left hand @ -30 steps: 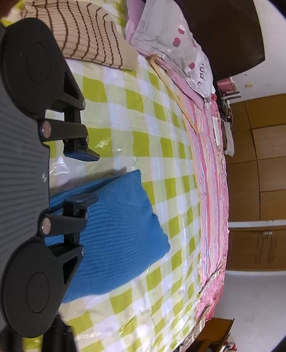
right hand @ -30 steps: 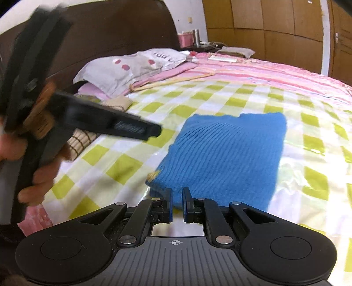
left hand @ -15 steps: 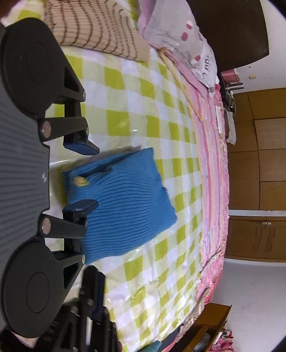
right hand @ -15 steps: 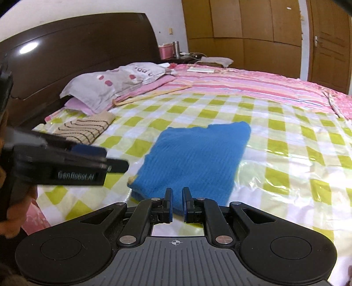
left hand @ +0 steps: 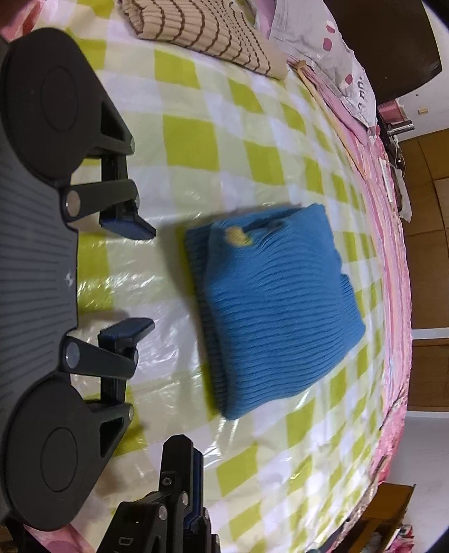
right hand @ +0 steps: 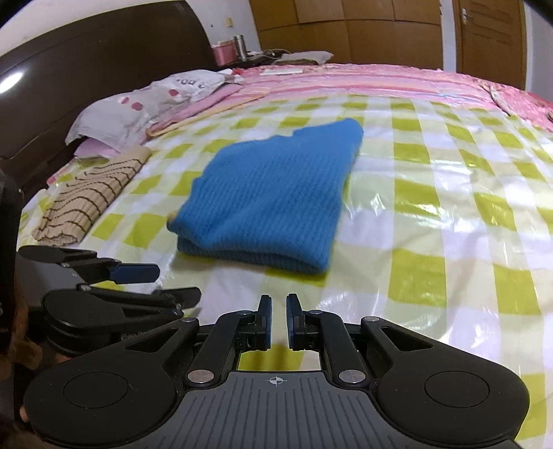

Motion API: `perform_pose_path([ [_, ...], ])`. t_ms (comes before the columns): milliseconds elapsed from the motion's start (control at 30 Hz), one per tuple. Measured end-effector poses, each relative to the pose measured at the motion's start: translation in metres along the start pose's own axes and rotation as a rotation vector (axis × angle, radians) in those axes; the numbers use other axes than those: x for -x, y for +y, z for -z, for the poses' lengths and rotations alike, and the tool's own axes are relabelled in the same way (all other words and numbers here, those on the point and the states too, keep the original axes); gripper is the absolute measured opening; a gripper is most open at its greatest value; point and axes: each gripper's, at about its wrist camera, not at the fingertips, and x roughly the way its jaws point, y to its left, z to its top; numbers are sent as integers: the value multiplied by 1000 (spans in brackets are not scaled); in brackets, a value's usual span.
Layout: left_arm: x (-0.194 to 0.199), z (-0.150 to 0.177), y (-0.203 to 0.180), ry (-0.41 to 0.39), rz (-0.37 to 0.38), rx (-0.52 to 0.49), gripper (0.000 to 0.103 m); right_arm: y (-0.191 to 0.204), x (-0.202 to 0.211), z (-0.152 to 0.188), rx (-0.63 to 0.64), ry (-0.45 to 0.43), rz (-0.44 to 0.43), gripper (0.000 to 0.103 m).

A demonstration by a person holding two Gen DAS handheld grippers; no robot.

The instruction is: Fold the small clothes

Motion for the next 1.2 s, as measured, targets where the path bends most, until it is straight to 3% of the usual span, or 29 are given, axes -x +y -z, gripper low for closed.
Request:
perform_pose_path([
  [167,1,4,-9,-18,-18,-34,67,-1,1,7,-11,0,21,16],
  [567,10,8,-10,-52,-10,-7,80,2,10,16,-18,-15,51,22],
  [767,15,11,-12,-65,-14,-4,84,7,12,20,-7,-27,71,28],
  [1200,21,20,-13,-68,-40,14,90,8,17,25,-16,-42,83,29],
])
